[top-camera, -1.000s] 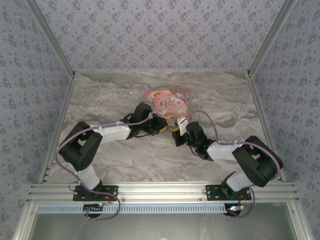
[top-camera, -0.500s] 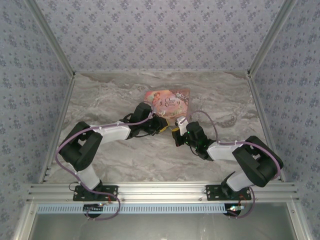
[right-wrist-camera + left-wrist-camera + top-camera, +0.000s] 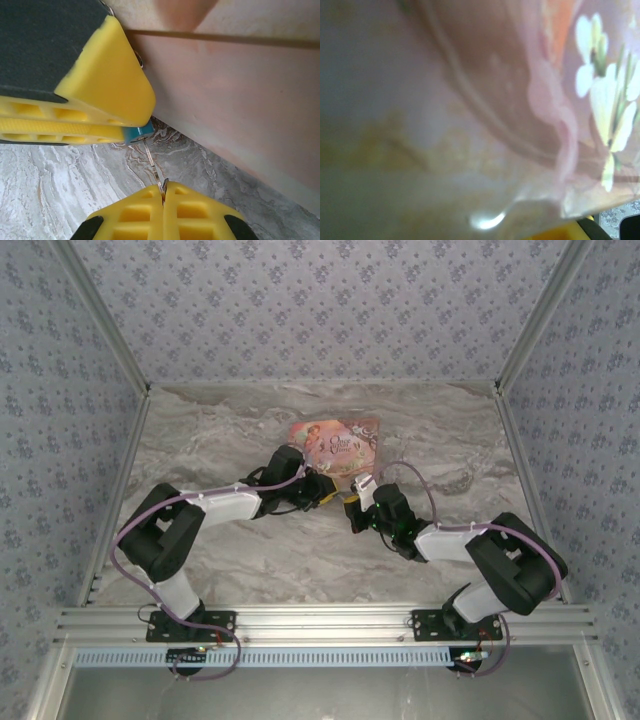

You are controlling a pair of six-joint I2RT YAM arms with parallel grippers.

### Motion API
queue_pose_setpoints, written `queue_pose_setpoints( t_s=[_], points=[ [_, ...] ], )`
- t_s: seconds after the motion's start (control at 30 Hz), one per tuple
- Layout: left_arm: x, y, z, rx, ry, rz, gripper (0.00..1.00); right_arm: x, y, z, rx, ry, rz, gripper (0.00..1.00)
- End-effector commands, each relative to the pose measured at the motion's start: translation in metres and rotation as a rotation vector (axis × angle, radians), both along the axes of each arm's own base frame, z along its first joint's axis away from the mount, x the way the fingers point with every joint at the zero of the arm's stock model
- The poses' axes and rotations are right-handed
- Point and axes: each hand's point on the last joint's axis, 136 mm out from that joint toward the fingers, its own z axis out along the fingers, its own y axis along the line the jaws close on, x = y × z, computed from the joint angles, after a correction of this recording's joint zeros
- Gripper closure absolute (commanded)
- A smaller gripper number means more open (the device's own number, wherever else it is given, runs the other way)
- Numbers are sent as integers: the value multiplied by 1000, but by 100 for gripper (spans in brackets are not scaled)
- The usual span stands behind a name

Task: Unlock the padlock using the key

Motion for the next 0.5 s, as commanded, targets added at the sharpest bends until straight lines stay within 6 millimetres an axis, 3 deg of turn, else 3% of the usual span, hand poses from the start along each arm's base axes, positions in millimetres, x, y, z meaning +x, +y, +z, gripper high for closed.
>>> queue_pose_setpoints(
  t_s=[0.0,0.23,0.47],
  points=[
    [1,-16,26,-74,-34,-31,91,0,0,8,22,-22,0,100],
    [2,-16,27,-76,-38,-29,91,-5,-6,-4,-2,-2,-10,100],
    [1,-15,26,-75,-36,-30,91,-4,-2,4,21,-18,-1,100]
  ],
)
